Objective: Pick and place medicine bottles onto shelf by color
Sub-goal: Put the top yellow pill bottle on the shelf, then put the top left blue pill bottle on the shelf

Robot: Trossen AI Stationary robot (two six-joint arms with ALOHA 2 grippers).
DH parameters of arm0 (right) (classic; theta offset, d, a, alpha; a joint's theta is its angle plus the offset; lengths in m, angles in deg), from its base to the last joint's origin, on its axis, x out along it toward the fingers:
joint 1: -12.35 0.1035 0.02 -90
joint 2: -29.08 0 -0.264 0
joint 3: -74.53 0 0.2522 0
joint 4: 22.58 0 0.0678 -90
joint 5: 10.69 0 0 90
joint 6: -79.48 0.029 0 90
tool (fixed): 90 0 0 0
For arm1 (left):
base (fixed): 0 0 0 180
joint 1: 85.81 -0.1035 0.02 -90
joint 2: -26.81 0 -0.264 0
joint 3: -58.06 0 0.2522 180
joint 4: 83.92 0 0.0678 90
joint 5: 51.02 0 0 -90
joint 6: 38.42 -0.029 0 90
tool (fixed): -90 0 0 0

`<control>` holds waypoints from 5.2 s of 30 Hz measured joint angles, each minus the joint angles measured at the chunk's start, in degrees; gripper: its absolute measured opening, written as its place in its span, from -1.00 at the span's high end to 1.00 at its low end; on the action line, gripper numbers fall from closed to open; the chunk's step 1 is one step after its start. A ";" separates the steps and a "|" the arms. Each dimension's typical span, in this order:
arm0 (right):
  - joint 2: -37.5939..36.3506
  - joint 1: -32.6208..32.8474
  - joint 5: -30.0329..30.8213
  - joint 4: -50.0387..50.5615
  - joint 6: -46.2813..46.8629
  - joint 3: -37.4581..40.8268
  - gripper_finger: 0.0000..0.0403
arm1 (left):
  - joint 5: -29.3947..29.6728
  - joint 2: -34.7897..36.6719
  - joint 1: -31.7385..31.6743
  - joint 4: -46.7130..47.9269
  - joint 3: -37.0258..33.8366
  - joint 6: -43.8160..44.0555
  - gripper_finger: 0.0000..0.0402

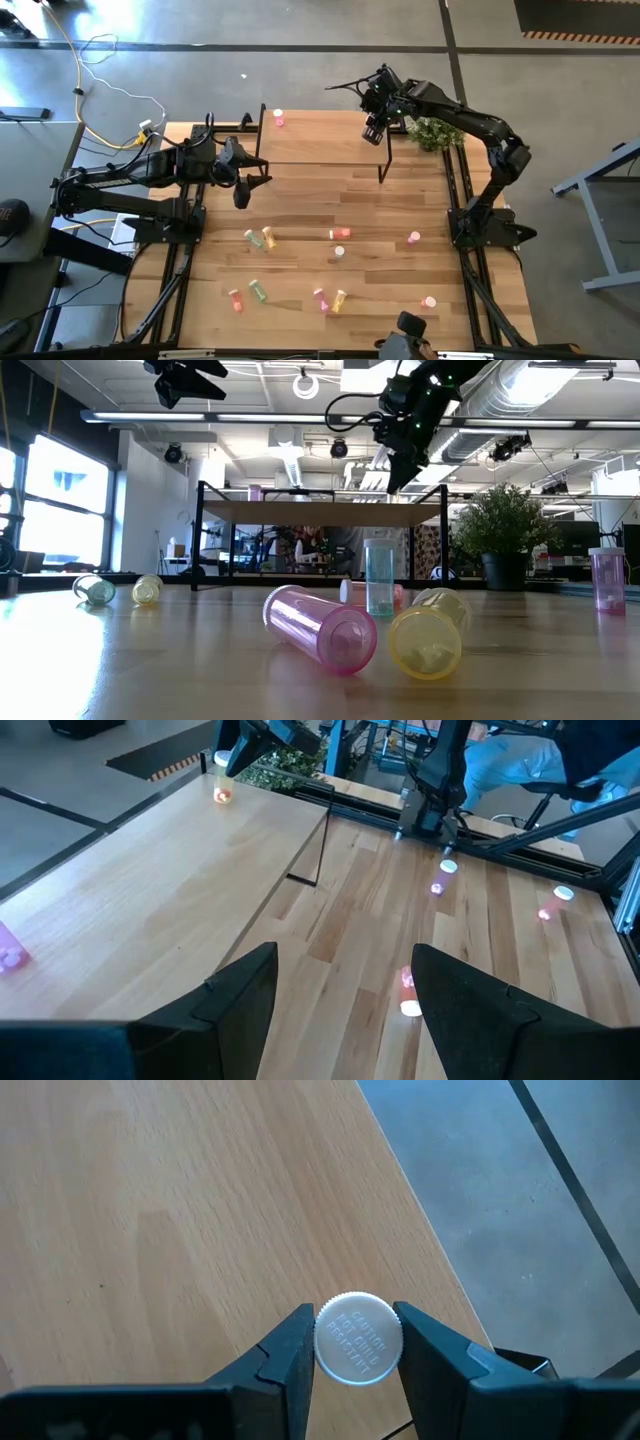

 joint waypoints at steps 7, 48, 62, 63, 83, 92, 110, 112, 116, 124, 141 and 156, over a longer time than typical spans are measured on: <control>0.08 0.01 0.00 0.71 0.12 0.02 0.29 | 0.00 0.00 0.00 0.01 0.00 0.00 -0.11; -1.47 4.61 -0.01 14.77 10.62 -16.35 0.01 | -3.21 0.00 0.02 7.71 0.00 11.56 -0.11; -1.51 11.34 0.00 19.72 21.32 -16.35 0.01 | -3.63 0.00 5.91 16.84 0.00 31.28 -0.11; -1.51 11.94 0.00 19.78 22.14 -16.35 0.01 | -3.60 0.00 6.88 16.85 0.00 32.03 -0.11; -1.51 21.37 3.62 22.47 27.65 -16.35 0.01 | 8.81 -1.84 31.20 21.73 0.00 65.13 -0.11; -1.51 21.23 3.70 26.27 27.18 -16.35 0.01 | 9.31 -10.89 40.96 21.22 0.00 87.70 -0.11; -1.51 21.23 3.82 26.74 24.20 -16.35 0.01 | 9.69 -28.40 51.52 12.07 0.07 113.31 -0.11; -1.51 21.23 3.80 26.60 24.26 -16.35 0.01 | 10.95 -29.26 51.81 12.57 0.09 115.70 -0.11; -1.51 21.23 3.80 26.16 24.42 -16.35 0.01 | 13.63 -30.63 51.09 15.52 0.09 119.59 -0.11; -1.51 21.23 3.78 25.04 24.42 -16.35 0.01 | 14.78 -32.81 45.69 20.11 0.07 119.14 -0.11; -1.51 21.23 3.67 24.49 24.42 -16.35 0.01 | 14.77 -32.72 34.45 25.53 0.07 110.68 -0.11; -1.51 21.23 3.69 23.37 23.32 -16.35 0.01 | 8.16 -38.34 35.35 28.57 0.02 120.13 -0.11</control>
